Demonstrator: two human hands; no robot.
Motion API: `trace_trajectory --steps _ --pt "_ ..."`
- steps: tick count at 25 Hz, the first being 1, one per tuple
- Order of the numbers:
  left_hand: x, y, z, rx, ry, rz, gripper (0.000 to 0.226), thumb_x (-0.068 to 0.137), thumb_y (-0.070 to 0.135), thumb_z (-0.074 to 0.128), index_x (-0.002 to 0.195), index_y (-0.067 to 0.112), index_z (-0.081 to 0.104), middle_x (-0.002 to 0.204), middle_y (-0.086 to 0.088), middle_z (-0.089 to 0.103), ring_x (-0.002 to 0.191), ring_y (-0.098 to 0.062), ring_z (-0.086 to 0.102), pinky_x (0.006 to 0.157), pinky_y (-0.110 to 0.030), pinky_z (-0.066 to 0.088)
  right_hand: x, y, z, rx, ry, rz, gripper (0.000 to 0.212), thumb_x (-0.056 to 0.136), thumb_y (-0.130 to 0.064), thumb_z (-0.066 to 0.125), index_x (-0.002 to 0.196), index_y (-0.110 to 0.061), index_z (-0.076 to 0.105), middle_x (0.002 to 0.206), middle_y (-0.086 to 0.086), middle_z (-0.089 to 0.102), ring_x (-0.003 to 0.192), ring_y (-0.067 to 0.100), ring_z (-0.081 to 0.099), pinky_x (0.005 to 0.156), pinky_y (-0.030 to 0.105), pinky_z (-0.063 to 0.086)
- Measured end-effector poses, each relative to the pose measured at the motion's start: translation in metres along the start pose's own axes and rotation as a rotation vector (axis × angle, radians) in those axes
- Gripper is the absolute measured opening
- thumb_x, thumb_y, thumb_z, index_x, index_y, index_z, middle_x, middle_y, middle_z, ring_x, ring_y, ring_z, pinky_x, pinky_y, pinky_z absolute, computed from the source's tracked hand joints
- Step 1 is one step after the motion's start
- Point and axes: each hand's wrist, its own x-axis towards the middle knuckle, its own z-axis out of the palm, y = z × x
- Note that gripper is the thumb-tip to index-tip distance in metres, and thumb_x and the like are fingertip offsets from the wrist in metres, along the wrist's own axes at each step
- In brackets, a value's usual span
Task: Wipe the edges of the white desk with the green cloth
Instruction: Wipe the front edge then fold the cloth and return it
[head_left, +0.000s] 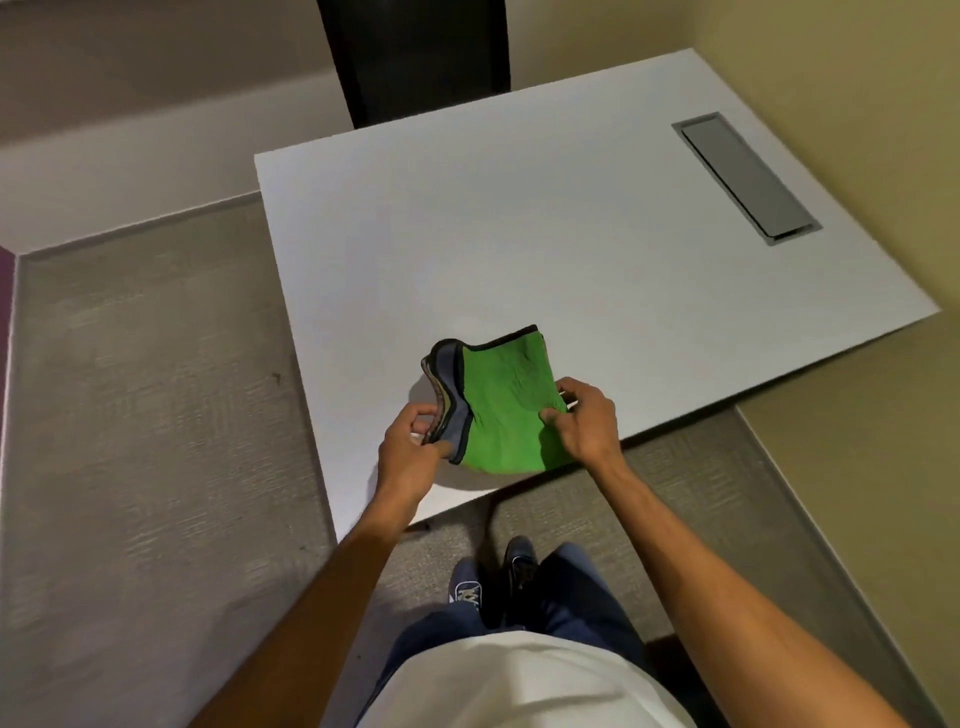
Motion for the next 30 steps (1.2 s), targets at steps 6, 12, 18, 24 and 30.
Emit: trace_trajectory --steps 6,12,18,24,30 --pt "0.015 0.053 0.045 0.037 -0.103 0.112 0.046 0.072 -0.006 0.072 0.095 0.032 0.062 0.092 -0.004 0.07 0.078 -0.02 0.063 0.073 -0.035 0.052 0.016 0.013 -0.058 0.089 0.147 0.072 0.03 0.087 -0.019 0.076 0.117 -0.021 0.074 0.116 0.008 0.073 0.101 0.029 0.069 0.094 0.046 0.057" --pt "0.032 0.106 0.142 0.04 -0.175 0.156 0.045 0.072 -0.004 0.071 0.107 0.023 0.065 0.087 0.001 0.069 0.075 -0.02 0.065 0.073 -0.037 0.054 0.058 0.057 -0.149 0.136 0.225 0.104 0.026 0.09 -0.014 0.075 0.116 -0.017 0.075 0.114 0.004 0.07 0.097 0.026 0.065 0.094 0.044 0.056" --pt "0.03 0.162 0.273 0.021 -0.186 0.15 0.043 0.071 0.0 0.07 0.104 0.028 0.065 0.09 0.001 0.07 0.079 -0.021 0.066 0.083 -0.048 0.057 0.117 0.119 -0.262 0.109 0.208 0.11 0.032 0.092 -0.012 0.074 0.124 -0.015 0.072 0.122 0.008 0.071 0.092 0.019 0.061 0.095 0.039 0.055" --pt "0.033 0.209 0.398 -0.016 -0.172 0.156 0.042 0.065 0.007 0.071 0.099 0.031 0.064 0.085 0.001 0.07 0.076 -0.021 0.065 0.08 -0.044 0.056 0.178 0.171 -0.372 0.052 0.229 0.071 0.032 0.093 -0.014 0.073 0.125 -0.016 0.072 0.126 0.003 0.068 0.097 0.016 0.059 0.093 0.035 0.052" --pt "0.053 0.243 0.511 0.072 -0.177 0.177 0.035 0.078 -0.008 0.068 0.1 0.017 0.058 0.079 0.001 0.063 0.069 -0.015 0.056 0.056 -0.015 0.045 0.249 0.234 -0.446 -0.076 0.228 0.092 0.032 0.094 -0.015 0.07 0.126 -0.018 0.071 0.125 0.007 0.066 0.096 0.019 0.056 0.086 0.031 0.044"
